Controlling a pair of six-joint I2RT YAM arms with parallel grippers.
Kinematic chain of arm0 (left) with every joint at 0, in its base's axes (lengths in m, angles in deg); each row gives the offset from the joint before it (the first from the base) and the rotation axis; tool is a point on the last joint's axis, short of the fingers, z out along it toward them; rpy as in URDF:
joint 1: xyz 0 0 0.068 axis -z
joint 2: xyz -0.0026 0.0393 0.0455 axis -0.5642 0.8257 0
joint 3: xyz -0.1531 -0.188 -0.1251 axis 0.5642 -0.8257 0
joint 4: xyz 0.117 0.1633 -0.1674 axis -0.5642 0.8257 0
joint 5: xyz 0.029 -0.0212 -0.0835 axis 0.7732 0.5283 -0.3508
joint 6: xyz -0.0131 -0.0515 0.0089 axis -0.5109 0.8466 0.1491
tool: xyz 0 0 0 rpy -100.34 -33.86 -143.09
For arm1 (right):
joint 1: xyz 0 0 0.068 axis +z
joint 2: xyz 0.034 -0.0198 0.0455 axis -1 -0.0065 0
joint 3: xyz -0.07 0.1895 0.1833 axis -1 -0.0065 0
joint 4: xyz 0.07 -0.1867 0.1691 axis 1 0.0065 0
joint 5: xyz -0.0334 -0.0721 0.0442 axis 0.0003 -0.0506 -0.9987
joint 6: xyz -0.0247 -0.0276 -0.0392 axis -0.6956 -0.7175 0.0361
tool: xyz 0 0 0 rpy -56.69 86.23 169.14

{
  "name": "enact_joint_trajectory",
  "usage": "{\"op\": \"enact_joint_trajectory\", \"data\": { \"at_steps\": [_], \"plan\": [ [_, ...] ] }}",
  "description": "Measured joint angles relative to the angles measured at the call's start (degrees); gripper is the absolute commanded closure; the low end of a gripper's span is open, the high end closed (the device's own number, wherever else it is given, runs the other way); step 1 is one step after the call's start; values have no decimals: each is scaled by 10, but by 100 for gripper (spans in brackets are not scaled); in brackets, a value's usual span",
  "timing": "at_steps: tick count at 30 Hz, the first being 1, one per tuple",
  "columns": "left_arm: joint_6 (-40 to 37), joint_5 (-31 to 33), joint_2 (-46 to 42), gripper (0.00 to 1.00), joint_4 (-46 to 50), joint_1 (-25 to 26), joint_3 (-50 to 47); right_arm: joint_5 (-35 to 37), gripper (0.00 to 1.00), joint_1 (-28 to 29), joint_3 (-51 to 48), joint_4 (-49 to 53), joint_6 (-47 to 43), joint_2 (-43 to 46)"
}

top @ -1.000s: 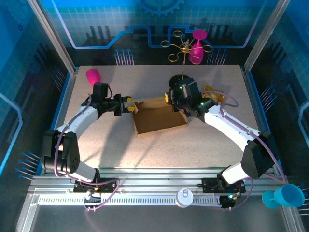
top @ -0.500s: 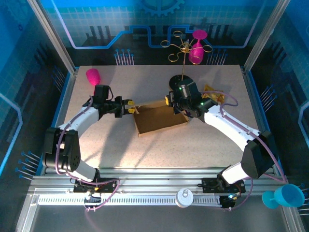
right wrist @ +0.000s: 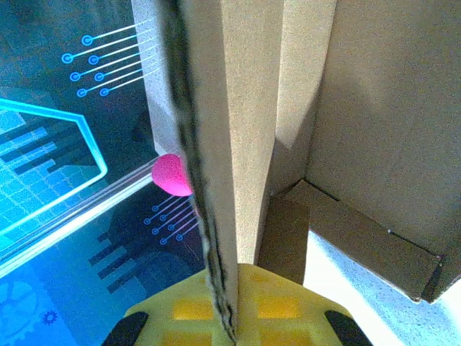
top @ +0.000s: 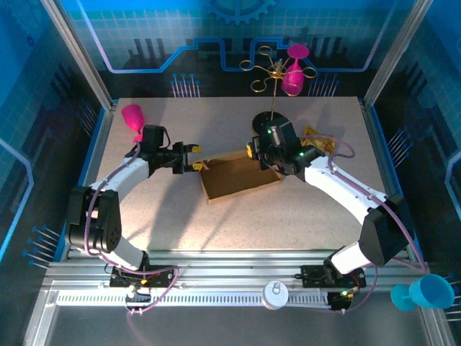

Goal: Fold the paper box

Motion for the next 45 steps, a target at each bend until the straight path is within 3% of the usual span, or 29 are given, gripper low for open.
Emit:
{"op": "enact_joint_trajectory", "data": {
  "at_steps": [7,13,16,21,24,30,35,40,45],
  "plan": [
    [-2,0,3,88,0,7,0,2,100,-3,7,1,-7,-3],
    [0,-2,3,99,-5,7,0,0,100,-4,17,18,-24,-3],
    [0,-11,3,100,-7,7,0,-2,88,-7,30,35,-44,-3],
    [-1,-16,2,100,-7,7,0,-33,51,-12,67,71,-101,-3],
    [-2,-20,-3,100,-5,6,0,-43,42,-25,94,103,-151,3],
    [-17,-33,-33,100,14,-2,0,-32,40,-75,141,176,-254,43],
    [-35,-46,-54,100,32,-15,0,-34,40,-154,143,188,-319,66],
    [-51,-54,-72,100,49,-17,-4,-57,40,-221,141,184,-369,49],
    [-51,-58,-82,100,52,-17,-14,-105,42,-246,140,154,-395,-7]
  ]
}}
